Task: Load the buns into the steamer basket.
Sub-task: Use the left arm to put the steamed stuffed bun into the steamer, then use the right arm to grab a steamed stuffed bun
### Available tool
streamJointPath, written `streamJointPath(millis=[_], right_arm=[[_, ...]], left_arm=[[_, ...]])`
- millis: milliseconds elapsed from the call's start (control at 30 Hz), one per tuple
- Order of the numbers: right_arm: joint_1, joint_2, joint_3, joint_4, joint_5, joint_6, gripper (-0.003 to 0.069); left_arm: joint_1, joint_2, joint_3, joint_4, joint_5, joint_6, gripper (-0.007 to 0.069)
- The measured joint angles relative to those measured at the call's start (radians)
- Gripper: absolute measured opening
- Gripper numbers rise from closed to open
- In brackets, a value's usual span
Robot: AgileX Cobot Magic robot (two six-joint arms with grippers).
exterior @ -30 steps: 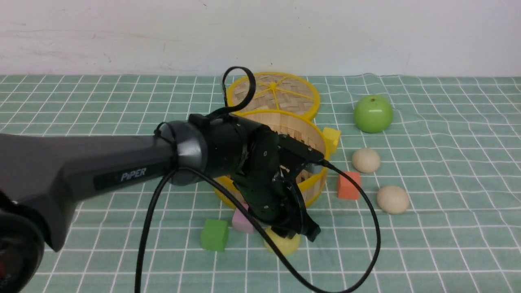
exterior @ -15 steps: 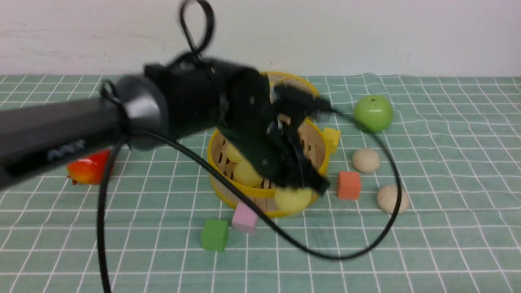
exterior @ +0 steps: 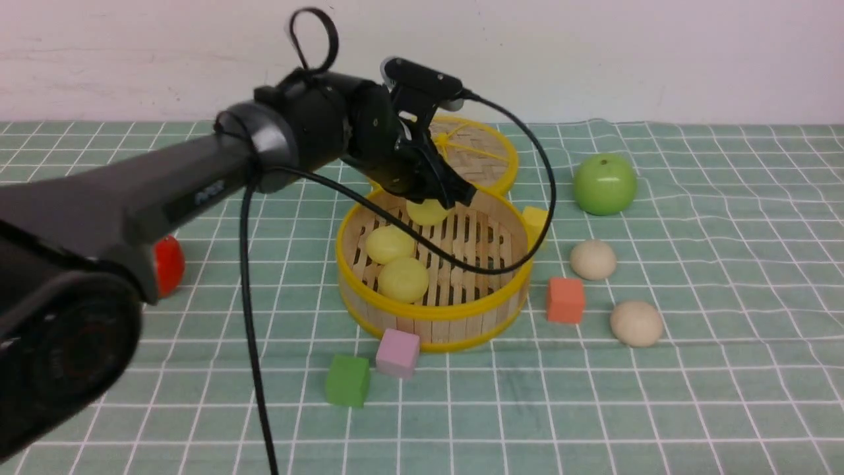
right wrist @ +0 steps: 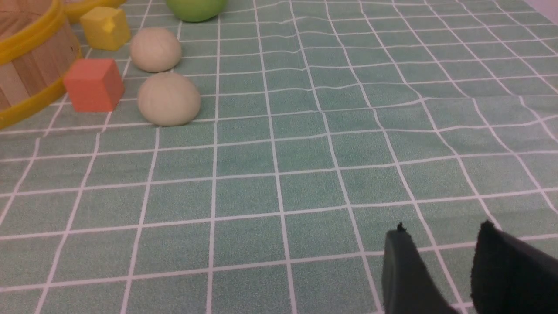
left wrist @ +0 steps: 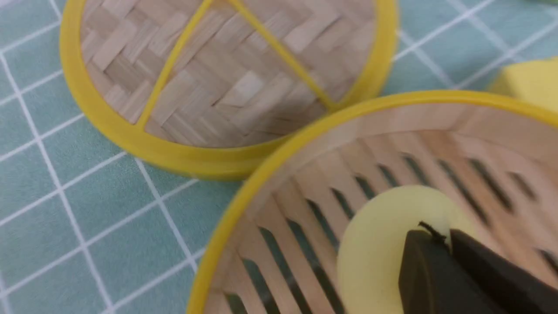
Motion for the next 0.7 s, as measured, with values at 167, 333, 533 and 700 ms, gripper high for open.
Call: streamJointPath(millis=[167, 333, 533, 700], right_arm=[[0.000, 0.000, 0.000, 0.000, 0.000, 0.000, 0.0240], [0.000, 0.000, 0.000, 0.000, 0.000, 0.000, 0.0240], [0.000, 0.000, 0.000, 0.000, 0.000, 0.000, 0.0240], [0.000, 0.000, 0.000, 0.000, 0.000, 0.000, 0.0240]], left_arm=[[0.004, 0.084, -0.046, 0.005, -0.033, 0.000, 0.0016], [0.004, 0.094, -0.052, 0.017, -0.041, 0.000, 0.0119], [0.004, 0.048, -0.052, 0.021, 0.033, 0.000, 0.0297], [0.003, -0.141, -0.052, 0.022, 0.190, -0.009, 0.0296]])
